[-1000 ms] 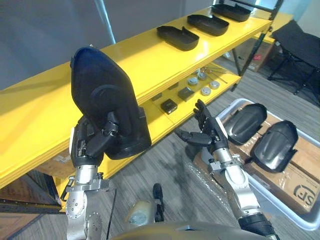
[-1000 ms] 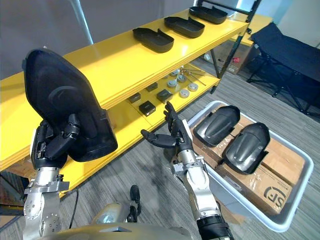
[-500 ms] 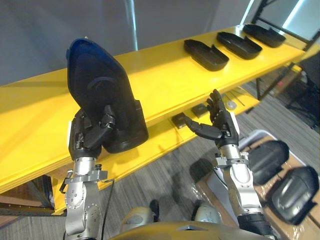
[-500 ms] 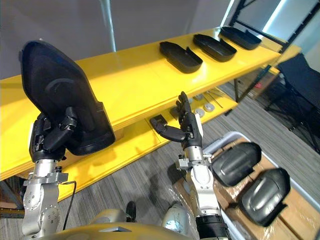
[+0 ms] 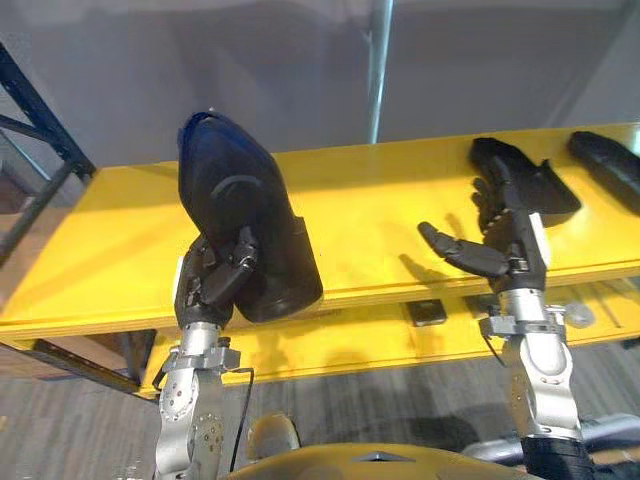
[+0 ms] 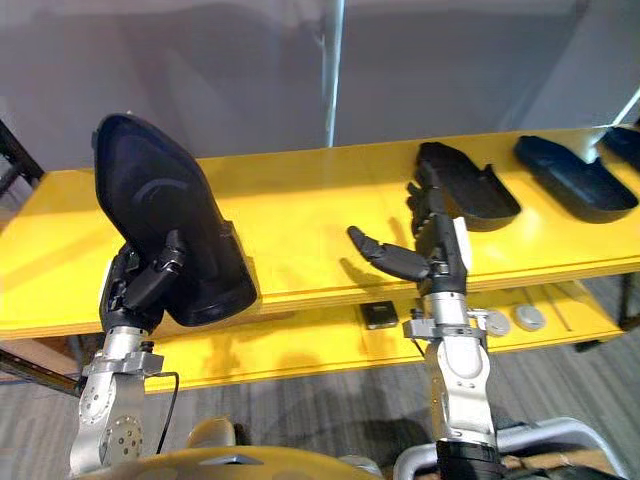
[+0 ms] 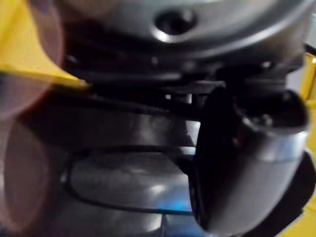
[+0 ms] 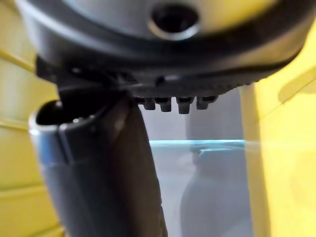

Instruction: Walk over and take three plastic housings, then place them on the shelf

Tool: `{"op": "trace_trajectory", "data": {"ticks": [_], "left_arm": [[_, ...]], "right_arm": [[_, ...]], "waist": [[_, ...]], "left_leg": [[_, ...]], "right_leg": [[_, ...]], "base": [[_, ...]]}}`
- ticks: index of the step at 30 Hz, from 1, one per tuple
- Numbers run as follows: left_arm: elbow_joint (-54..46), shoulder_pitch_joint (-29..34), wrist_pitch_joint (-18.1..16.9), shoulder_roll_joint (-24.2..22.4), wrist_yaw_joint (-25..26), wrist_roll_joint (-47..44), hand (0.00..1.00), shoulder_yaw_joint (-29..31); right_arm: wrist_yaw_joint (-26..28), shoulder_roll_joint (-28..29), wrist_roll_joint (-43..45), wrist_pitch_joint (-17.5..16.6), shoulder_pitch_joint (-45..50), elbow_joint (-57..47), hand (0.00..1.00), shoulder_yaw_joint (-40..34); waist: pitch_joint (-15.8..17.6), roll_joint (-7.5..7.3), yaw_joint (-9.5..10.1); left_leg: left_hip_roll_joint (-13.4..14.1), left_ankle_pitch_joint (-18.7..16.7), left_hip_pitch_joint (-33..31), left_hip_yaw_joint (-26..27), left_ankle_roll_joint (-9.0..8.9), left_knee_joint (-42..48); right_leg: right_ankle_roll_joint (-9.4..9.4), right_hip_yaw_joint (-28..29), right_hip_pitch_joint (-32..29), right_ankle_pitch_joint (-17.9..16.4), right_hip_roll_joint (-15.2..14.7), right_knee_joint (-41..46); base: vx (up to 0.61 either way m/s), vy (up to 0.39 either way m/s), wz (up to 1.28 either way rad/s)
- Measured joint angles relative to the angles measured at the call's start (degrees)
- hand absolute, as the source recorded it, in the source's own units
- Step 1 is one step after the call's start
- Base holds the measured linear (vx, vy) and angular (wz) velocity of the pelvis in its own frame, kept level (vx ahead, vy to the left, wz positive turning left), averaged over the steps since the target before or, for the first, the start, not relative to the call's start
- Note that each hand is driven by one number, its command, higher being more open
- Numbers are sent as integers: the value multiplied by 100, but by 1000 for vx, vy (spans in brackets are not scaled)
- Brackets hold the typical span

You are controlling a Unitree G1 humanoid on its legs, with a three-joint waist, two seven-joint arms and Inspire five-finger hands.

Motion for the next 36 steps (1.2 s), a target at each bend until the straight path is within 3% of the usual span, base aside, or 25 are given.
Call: {"op": "trace_trajectory", "data": {"ticks": [1,2,4,8,15,19,22,26,36], "left_arm": [[-12,-47,-1,37,3,-1,0,-15],[-67,-170,19,121,-7,10,0,-30],[-152,-313,112,224,-32,76,0,-22],[-180,-413,360,484,-196,462,0,-28],[-388,-1123,962,838,-326,459,0,-99],[-159,-1880,1338,884,46,372,0,-355],[918,-2639,1681,884,681,385,0,-631],[1946,-3236,1799,878,1407,372,0,-580],[3536,-4300,1848,807,2654,-71,0,-338]], "right_arm": [[-56,12,0,-11,-2,-4,100,0],[-116,20,-2,-48,-18,-6,100,7],[-177,99,-1,-49,-46,-8,100,24],[-210,492,-26,-51,-41,-160,100,124],[-27,494,-221,-42,74,-778,100,208],[194,485,-212,-25,269,-987,100,210],[342,422,-208,78,327,-1000,100,280],[567,386,-202,83,476,-1192,100,323],[954,382,64,207,679,-1192,100,498]], "waist": [[-18,3,-13],[25,-116,-74],[81,-268,-134],[57,-342,-168],[55,-344,-387],[46,-334,-556],[38,-327,-716],[37,-325,-952],[-44,-213,-1220]], "left_leg": [[-133,66,111,23,26,-245],[-365,233,257,125,118,-653],[-545,363,370,217,218,-985],[-575,372,740,455,230,-1344],[-628,568,1041,870,239,-1847],[-674,772,1155,1121,243,-2187],[-679,831,1266,1379,241,-2305],[-649,821,1223,1648,196,-2314],[-292,1104,1200,1991,75,-2318]], "right_leg": [[61,3,-49,42,-100,33],[93,11,-166,68,-294,95],[208,23,-198,173,-433,92],[253,262,-239,459,-445,92],[280,596,-396,569,-452,9],[283,821,-542,570,-442,-29],[351,1006,-600,611,-433,-98],[353,1203,-756,610,-404,-234],[202,1398,-990,576,-37,-294]], "base": [[166,181,2],[97,131,5],[98,155,-2],[53,95,-27],[-15,34,-30],[-53,8,-32],[-100,15,-41],[-110,-8,-38],[-73,-35,-19]]}}
